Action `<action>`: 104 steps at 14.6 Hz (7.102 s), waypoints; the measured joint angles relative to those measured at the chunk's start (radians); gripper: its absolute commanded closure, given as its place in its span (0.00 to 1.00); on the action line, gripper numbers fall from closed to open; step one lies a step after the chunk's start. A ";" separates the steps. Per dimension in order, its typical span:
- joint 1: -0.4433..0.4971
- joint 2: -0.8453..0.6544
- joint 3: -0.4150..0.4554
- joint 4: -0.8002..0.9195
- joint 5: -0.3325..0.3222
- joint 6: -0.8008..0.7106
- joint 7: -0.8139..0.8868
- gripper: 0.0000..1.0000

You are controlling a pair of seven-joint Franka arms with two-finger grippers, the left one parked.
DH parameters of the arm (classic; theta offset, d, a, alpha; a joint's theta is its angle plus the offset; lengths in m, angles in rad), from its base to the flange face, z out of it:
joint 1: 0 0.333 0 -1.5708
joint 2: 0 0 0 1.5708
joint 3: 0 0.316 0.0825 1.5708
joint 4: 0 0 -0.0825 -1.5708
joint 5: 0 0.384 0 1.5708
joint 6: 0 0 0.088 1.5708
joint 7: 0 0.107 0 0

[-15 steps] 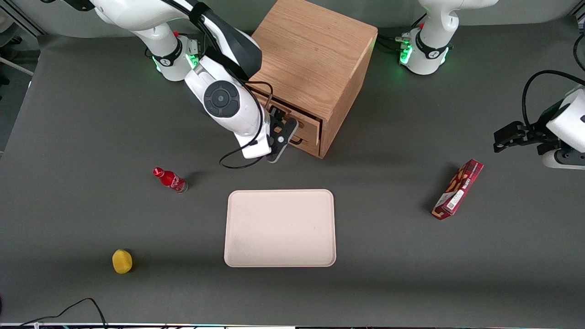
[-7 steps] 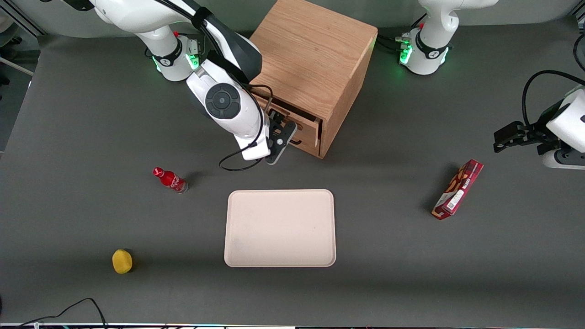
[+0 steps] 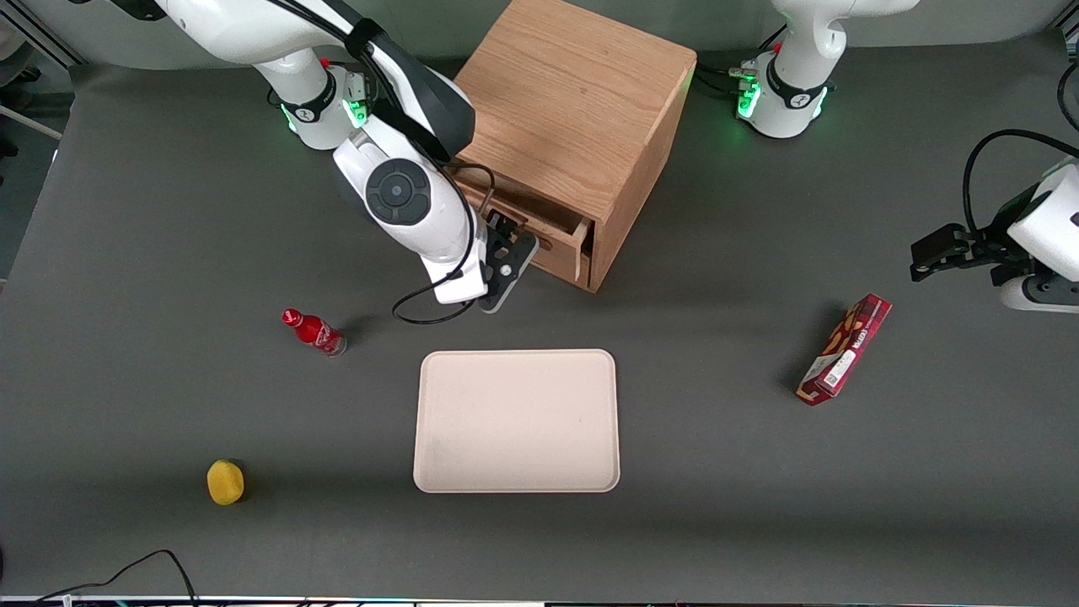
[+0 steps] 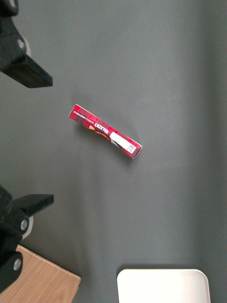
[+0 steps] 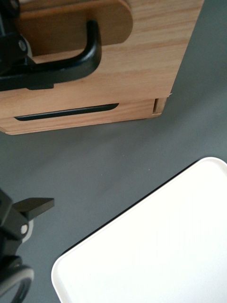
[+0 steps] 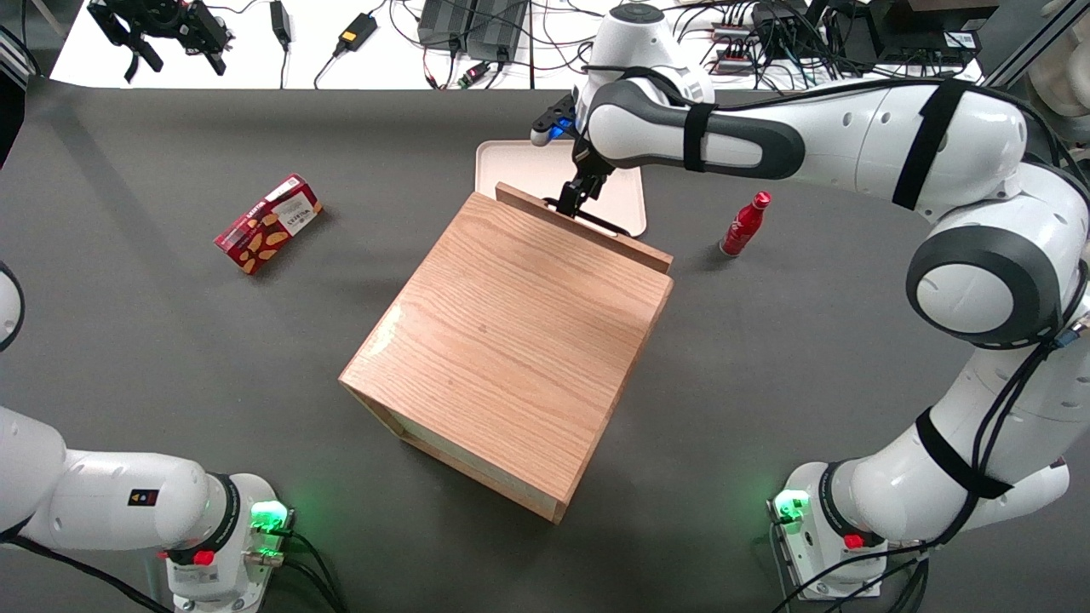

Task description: Open upper drawer

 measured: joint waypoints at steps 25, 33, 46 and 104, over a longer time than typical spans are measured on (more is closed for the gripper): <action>-0.041 0.040 -0.032 0.080 -0.120 0.010 -0.066 0.00; -0.043 0.073 -0.065 0.136 -0.155 0.010 -0.089 0.00; -0.043 0.110 -0.121 0.201 -0.168 0.010 -0.216 0.00; -0.615 -0.417 -0.185 0.190 0.029 -0.538 -0.073 0.00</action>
